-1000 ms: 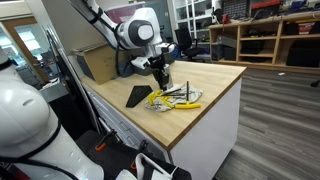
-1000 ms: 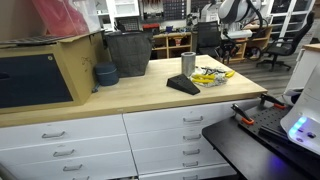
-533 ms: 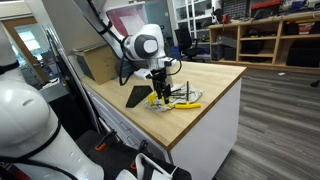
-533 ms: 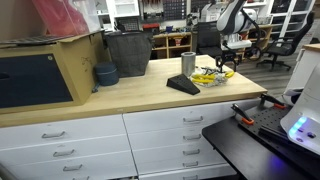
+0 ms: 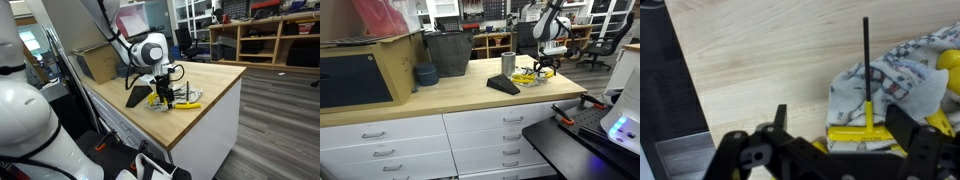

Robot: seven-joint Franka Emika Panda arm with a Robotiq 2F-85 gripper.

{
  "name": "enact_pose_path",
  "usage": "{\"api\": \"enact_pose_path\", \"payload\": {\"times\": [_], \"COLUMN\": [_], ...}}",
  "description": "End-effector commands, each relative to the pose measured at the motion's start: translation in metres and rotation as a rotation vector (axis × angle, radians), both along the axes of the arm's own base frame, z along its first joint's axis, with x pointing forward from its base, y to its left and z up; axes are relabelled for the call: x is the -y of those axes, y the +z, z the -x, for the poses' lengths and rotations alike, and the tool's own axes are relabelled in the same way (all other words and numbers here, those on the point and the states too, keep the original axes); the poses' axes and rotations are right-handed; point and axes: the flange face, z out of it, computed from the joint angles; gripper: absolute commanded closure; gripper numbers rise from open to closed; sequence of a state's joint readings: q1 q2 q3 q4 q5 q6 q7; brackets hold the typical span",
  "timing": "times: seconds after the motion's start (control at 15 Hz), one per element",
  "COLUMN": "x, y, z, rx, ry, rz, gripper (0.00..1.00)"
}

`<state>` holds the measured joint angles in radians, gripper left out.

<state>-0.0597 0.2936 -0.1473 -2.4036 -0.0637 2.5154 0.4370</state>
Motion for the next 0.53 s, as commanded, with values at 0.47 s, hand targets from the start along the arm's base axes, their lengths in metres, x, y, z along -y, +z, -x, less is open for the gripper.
{"api": "enact_pose_path", "payload": {"times": [0.47], "x": [0.0106], "y": [-0.0025], "z": [-0.0088], "rx": [-0.036], "ry": [-0.076], "rz": [0.137], "gripper": [0.02]}}
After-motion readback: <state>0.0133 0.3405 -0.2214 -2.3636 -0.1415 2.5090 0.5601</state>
